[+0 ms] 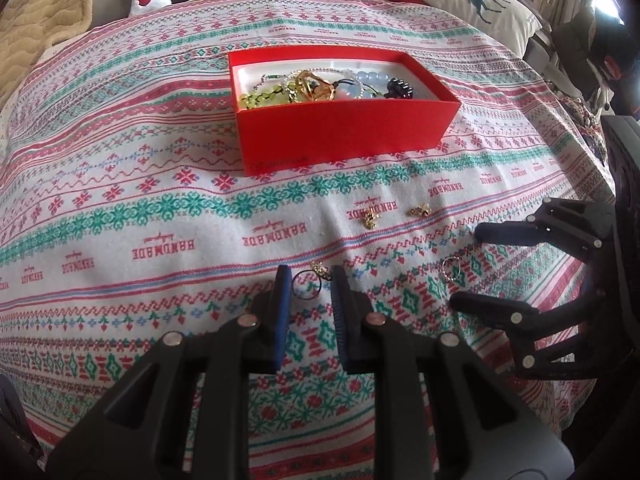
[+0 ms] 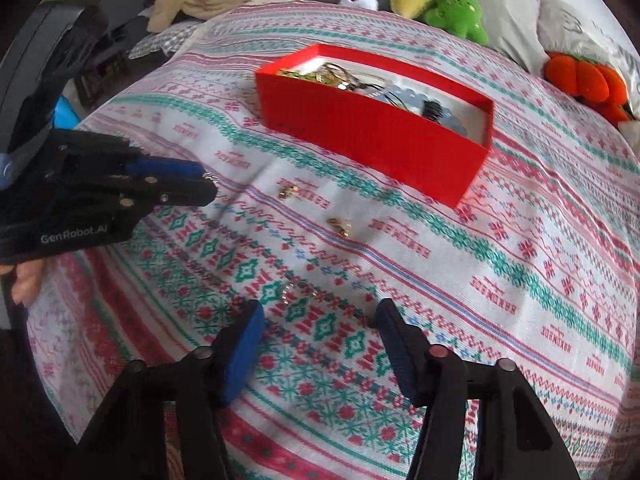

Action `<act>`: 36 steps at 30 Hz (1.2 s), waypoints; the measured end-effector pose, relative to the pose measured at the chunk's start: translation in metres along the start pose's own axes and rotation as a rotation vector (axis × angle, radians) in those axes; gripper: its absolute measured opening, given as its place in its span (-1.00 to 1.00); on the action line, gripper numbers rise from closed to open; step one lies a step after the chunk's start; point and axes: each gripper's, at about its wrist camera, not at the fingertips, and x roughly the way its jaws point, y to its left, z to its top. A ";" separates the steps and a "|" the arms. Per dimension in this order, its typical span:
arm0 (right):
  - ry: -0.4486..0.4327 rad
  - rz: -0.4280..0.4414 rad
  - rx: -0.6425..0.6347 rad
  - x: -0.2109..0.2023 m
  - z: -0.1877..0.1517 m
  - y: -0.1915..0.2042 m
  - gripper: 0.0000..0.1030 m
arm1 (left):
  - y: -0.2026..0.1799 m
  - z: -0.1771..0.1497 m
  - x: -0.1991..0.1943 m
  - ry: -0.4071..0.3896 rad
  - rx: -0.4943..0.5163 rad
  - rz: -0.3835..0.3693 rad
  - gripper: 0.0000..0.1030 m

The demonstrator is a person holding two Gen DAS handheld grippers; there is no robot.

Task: Organize jewelry

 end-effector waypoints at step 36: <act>-0.074 0.069 -0.043 -0.007 0.011 -0.008 -0.78 | 0.004 0.003 -0.010 -0.016 -0.023 -0.005 -0.58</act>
